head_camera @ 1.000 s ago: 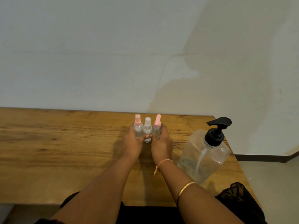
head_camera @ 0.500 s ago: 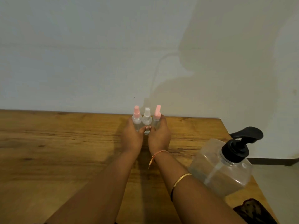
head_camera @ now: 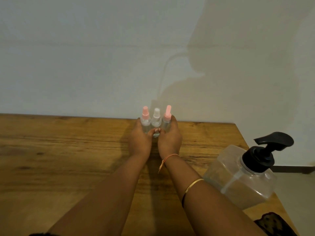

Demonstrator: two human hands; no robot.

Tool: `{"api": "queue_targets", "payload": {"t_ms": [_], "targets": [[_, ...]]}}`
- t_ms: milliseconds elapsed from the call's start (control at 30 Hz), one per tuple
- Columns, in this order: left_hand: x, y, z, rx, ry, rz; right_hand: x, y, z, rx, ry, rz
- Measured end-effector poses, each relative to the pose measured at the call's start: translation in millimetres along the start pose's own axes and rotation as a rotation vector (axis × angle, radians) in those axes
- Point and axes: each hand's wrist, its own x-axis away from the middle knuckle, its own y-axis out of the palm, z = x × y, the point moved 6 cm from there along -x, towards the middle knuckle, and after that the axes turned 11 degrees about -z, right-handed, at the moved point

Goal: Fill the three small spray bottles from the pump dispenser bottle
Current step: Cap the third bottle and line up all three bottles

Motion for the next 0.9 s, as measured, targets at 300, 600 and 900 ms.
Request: {"api": "queue_targets", "payload": {"t_ms": [300,600,900], "targets": [[13,-6,0,-0.075,-0.059,0.007,21,-7,-6,-0.012,0.054,-0.039],[65,-25,31,-0.042,-0.08,-0.009,81,-30,-29,0.107,0.037,-0.144],[126,-22,45,0.059,-0.137,-0.3,146,-86,-52,0.253,0.064,-0.335]]}}
